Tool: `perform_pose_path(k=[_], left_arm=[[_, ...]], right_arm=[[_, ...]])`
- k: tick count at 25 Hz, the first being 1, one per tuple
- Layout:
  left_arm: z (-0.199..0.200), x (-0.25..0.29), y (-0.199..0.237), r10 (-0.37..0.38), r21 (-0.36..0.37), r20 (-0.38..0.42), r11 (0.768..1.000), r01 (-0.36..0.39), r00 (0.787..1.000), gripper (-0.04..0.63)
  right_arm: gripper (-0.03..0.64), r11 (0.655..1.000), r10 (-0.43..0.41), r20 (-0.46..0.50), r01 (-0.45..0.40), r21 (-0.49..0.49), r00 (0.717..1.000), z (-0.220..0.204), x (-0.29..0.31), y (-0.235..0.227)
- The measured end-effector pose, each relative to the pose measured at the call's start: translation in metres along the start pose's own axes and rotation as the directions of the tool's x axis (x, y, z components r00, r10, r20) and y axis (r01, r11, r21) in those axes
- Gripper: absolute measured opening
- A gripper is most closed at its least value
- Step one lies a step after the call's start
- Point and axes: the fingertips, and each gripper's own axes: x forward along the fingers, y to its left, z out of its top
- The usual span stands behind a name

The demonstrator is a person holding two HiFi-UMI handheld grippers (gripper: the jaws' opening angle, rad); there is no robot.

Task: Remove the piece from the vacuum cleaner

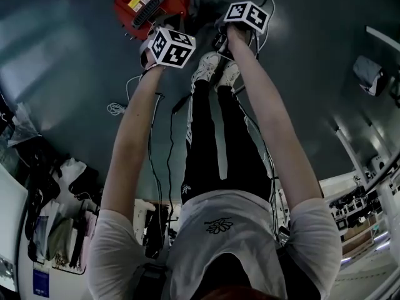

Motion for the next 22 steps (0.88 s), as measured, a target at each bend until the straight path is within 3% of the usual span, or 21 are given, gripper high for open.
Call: perform_pose_path(k=[2,7,12,18,22], left_arm=[[0.001,0.0,-0.001,-0.01,0.005,-0.011,1.0,0.01,1.0,0.005],[-0.001,-0.001,-0.001,-0.004,0.032,-0.034,0.999,0.005,0.999,0.005],[0.001,0.0,-0.002,-0.016,0.044,-0.045,0.999,0.018,0.999,0.005],[0.001,-0.001,-0.001,0.008,0.032,-0.029,0.999,-0.007,1.0,0.005],[0.0,-0.002,-0.002,0.009,0.022,-0.018,1.0,-0.009,1.0,0.005]], right_arm=[[0.033,0.998,-0.025,-0.006,0.024,-0.05,1.0,-0.007,-0.001,-0.008],[0.029,0.995,0.005,-0.019,-0.006,-0.096,1.0,-0.019,-0.006,-0.026],[0.029,0.967,-0.003,-0.012,0.0,-0.254,1.0,-0.022,-0.009,-0.029],[0.029,0.963,0.04,-0.009,-0.041,-0.268,0.999,-0.029,-0.009,-0.034],[0.029,0.912,0.022,-0.032,-0.033,-0.408,0.999,-0.028,-0.011,-0.033]])
